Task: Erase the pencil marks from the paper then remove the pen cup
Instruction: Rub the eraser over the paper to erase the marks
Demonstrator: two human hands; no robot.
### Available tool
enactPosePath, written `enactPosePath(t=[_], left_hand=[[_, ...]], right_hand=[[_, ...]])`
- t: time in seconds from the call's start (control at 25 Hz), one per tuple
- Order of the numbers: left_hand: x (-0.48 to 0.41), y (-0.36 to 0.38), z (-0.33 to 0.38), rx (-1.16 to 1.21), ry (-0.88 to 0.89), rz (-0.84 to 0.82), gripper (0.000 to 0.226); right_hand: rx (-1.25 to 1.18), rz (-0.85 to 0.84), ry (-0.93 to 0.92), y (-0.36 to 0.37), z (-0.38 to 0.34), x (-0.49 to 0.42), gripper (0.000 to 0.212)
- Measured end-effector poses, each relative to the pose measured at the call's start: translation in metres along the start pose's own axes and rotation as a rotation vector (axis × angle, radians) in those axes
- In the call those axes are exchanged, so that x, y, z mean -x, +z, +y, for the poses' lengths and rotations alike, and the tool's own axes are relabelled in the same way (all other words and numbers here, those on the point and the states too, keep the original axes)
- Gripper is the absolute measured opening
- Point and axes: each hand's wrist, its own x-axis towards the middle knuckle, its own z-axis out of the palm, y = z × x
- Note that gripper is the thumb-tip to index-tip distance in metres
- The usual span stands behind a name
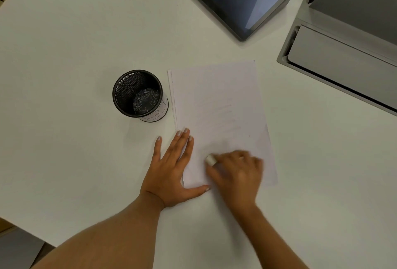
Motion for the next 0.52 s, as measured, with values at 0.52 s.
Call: enactPosePath(t=[0.52], left_hand=[[0.0, 0.001, 0.001, 0.033, -0.004, 0.03, 0.11]], right_hand=[[-0.011, -0.078, -0.141, -0.001, -0.014, 0.011, 0.014]])
